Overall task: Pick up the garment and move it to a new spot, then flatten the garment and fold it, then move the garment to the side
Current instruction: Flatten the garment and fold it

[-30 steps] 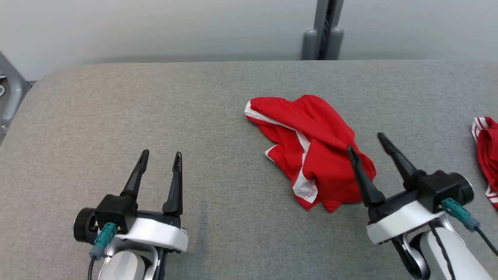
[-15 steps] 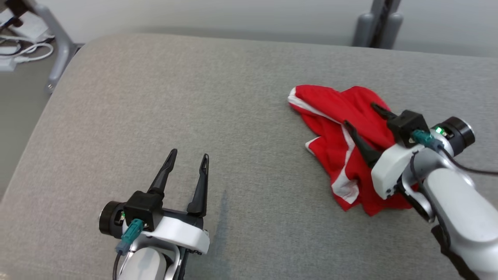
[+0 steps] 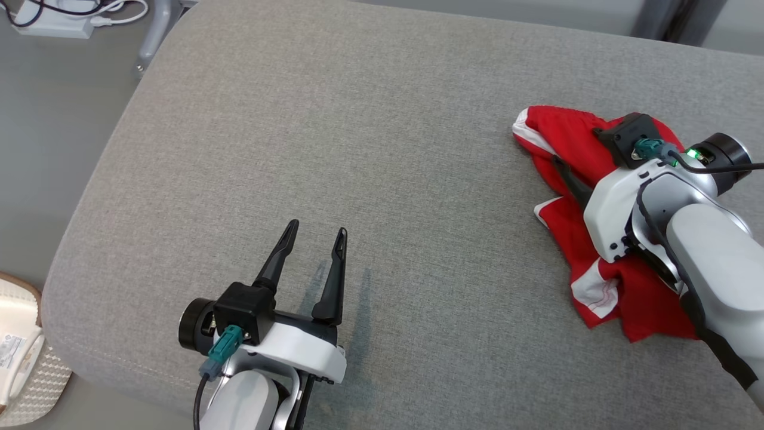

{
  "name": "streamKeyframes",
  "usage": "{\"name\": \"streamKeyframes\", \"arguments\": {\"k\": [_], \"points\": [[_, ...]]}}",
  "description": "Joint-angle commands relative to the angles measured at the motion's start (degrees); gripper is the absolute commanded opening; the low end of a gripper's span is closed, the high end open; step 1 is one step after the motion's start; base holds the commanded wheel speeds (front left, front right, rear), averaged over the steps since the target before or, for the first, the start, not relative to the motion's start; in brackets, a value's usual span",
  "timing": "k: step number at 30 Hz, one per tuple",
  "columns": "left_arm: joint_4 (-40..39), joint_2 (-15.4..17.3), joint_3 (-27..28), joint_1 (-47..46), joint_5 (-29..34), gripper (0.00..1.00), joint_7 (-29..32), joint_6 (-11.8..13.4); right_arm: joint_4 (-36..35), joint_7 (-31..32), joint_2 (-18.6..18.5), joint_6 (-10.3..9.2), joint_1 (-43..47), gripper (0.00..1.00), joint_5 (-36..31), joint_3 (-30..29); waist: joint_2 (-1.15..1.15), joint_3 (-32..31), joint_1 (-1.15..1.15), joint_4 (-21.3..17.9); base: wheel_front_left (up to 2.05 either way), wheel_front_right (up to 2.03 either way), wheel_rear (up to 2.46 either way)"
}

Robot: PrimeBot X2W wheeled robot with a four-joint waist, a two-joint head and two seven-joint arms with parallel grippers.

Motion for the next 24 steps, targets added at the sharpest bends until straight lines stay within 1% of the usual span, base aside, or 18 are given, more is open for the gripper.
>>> {"name": "streamKeyframes", "arguments": {"k": [1, 4, 6, 8, 9, 10, 11, 12, 13, 19, 24], "points": [[0.02, 0.15, -0.04, -1.05, -0.37, 1.00, -0.17, 0.10, 0.30, -0.09, -0.30, -0.05, -0.92, 1.00, 0.47, 0.13, 0.00, 0.18, 0.00, 0.37, 0.00, 0.00, 0.00], [-0.05, 0.16, -0.25, -0.99, -0.68, 1.00, -0.17, 0.49, 1.62, -0.11, 0.05, -0.05, -2.02, 1.00, 1.56, 0.96, 0.00, 0.06, 0.00, 0.77, 0.00, 0.00, 0.00], [-0.10, 0.15, -0.47, -0.97, -0.85, 1.00, -0.17, 0.58, 3.46, 1.25, -0.04, -0.05, -2.14, 1.00, 1.60, 1.65, 0.00, -0.05, 0.00, 0.93, 0.00, 0.00, 0.00], [-0.11, 0.16, -0.67, -0.94, -0.99, 1.00, -0.17, 0.64, 5.09, 2.68, 0.72, -0.05, -1.82, 1.00, 3.64, 1.68, 0.00, -0.21, 0.00, 1.15, 0.00, 0.00, 0.00], [-0.37, 0.17, -0.56, -0.74, -1.83, 1.00, -0.17, 0.59, 6.09, 3.25, 1.08, -0.05, -1.76, 1.00, 4.92, 0.98, 0.00, -0.27, 0.00, 1.22, 0.00, 0.00, 0.00], [-0.56, 0.21, -0.51, -0.49, -2.72, 1.00, -0.17, 0.35, 6.98, 3.80, 0.72, -0.05, -2.00, 1.00, 4.68, 1.35, 0.00, -0.34, 0.00, 1.36, 0.00, 0.00, 0.00], [-0.61, 0.18, -0.60, -0.42, -3.04, 1.00, -0.17, 0.21, 7.40, 3.95, 0.45, -0.05, -2.20, 0.92, 4.45, 2.48, 0.00, -0.43, 0.00, 1.55, 0.00, 0.00, 0.00], [-0.59, 0.15, -0.66, -0.47, -2.89, 1.00, -0.17, 0.23, 7.89, 3.36, 0.22, -0.05, -2.73, 0.28, 4.91, 2.36, 0.00, -0.50, 0.00, 1.65, 0.00, 0.00, 0.00], [-0.51, 0.16, -0.62, -0.50, -2.74, 1.00, -0.17, 0.22, 8.04, 2.23, 0.03, -0.05, -3.42, 0.00, 5.08, 1.94, 0.00, -0.59, 0.00, 1.75, 0.00, 0.00, 0.00], [0.12, 0.17, 0.33, 0.16, -2.18, 1.00, -0.17, 0.17, 10.65, -4.09, 0.20, -0.05, -5.96, 0.00, 4.18, -0.16, 0.00, -1.95, 0.00, 1.99, 0.00, 0.00, 0.00], [0.14, 0.17, 1.18, 0.74, -1.93, 1.00, -0.17, -0.07, 12.67, -10.24, 0.20, -0.05, -11.07, 0.00, 2.60, -3.94, 0.00, -3.58, 0.00, 1.68, 0.00, 0.00, 0.00]]}}
